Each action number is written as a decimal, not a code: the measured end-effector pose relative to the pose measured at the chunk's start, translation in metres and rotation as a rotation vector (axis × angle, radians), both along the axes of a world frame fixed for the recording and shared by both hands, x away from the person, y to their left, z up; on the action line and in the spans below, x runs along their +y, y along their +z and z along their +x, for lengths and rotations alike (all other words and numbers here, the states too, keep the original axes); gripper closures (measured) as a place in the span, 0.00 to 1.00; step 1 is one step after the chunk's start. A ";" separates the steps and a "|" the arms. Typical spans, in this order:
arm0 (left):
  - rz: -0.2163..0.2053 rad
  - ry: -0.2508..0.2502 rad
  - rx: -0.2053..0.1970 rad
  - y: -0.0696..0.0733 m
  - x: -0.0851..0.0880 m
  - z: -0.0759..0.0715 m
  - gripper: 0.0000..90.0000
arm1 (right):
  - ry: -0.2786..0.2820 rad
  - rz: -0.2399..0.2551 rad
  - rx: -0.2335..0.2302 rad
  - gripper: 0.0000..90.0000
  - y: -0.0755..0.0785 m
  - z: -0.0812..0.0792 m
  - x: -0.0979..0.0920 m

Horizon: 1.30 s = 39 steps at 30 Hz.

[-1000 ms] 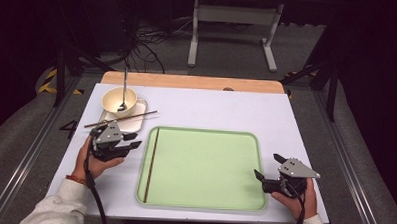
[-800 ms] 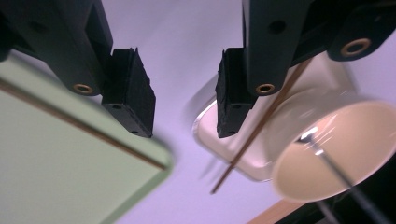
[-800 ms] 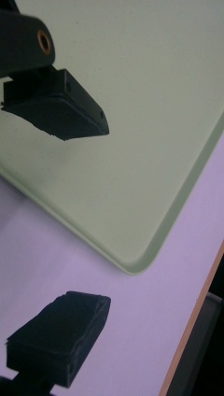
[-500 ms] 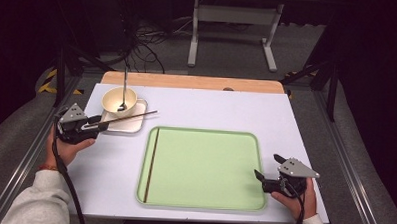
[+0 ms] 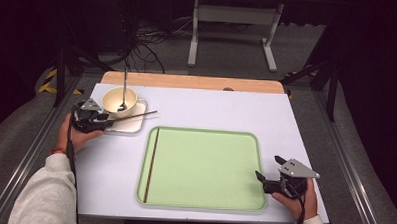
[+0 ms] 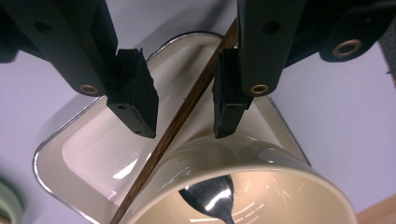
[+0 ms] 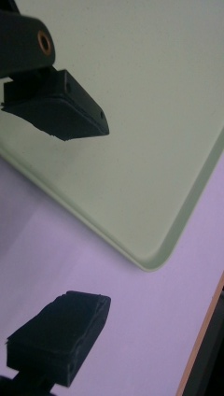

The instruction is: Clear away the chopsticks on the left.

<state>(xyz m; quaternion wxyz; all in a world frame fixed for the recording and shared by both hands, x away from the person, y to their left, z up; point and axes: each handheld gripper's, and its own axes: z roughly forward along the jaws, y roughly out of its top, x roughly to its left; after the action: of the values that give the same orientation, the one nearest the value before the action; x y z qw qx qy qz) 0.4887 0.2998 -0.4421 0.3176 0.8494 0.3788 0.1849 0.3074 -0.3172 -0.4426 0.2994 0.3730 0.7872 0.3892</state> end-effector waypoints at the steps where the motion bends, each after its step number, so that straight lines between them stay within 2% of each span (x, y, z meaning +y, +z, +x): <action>1: 0.003 -0.001 0.008 -0.002 -0.001 0.002 0.68 | -0.001 0.000 -0.002 0.17 0.000 -0.001 0.000; 2: 0.005 -0.010 0.020 -0.003 -0.002 0.003 0.69 | 0.001 0.002 -0.002 0.17 0.001 -0.001 0.000; 5: 0.052 -0.008 0.057 -0.008 -0.005 0.007 0.76 | 0.002 0.000 0.001 0.17 0.000 -0.001 0.000; 7: 0.039 -0.019 0.068 -0.008 -0.004 0.006 0.80 | 0.002 -0.001 0.001 0.17 0.000 -0.001 0.000; 10: 0.042 -0.055 0.095 -0.006 -0.007 0.004 0.86 | 0.001 0.001 -0.002 0.17 0.000 -0.002 -0.001; 11: 0.060 -0.072 0.090 -0.004 -0.009 0.003 0.88 | 0.000 0.001 -0.002 0.17 0.000 -0.002 -0.001; 14: 0.046 -0.107 0.095 0.001 -0.012 0.000 0.93 | 0.003 0.000 -0.005 0.17 0.001 -0.002 0.000; 18: 0.052 -0.102 0.076 0.009 -0.016 -0.006 0.94 | 0.003 0.001 -0.009 0.17 0.002 -0.003 0.000; 21: -0.026 -0.064 0.077 0.017 -0.015 -0.016 0.94 | 0.005 0.002 -0.012 0.17 0.003 -0.003 0.000; 23: -0.071 -0.053 0.050 0.023 -0.014 -0.022 0.94 | 0.006 0.003 -0.016 0.17 0.003 -0.003 0.000; 25: -0.098 -0.044 0.034 0.030 -0.013 -0.032 0.94 | 0.003 0.007 -0.014 0.17 0.003 -0.003 -0.001; 26: -0.131 -0.049 0.023 0.033 -0.013 -0.038 0.94 | 0.003 0.007 -0.014 0.17 0.003 -0.003 -0.001; 29: -0.152 -0.060 -0.005 0.040 -0.015 -0.054 0.94 | 0.006 0.006 -0.018 0.17 0.004 -0.004 0.000; 31: -0.162 -0.085 -0.028 0.044 -0.019 -0.065 0.94 | 0.006 0.007 -0.020 0.17 0.004 -0.005 0.000; 35: -0.221 -0.142 -0.058 0.052 -0.034 -0.087 0.94 | 0.002 0.015 -0.022 0.17 0.005 -0.005 -0.001; 37: -0.235 -0.182 -0.073 0.056 -0.048 -0.098 0.94 | 0.001 0.016 -0.022 0.17 0.005 -0.005 -0.001; 39: -0.275 -0.239 -0.078 0.059 -0.067 -0.111 0.94 | 0.005 0.014 -0.023 0.17 0.006 -0.005 0.000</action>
<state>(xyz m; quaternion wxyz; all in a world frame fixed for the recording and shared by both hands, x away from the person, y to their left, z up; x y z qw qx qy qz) 0.3778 0.2325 -0.3831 0.4648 0.8292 0.2842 0.1251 0.3021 -0.3171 -0.4369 0.3050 0.3686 0.7820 0.3996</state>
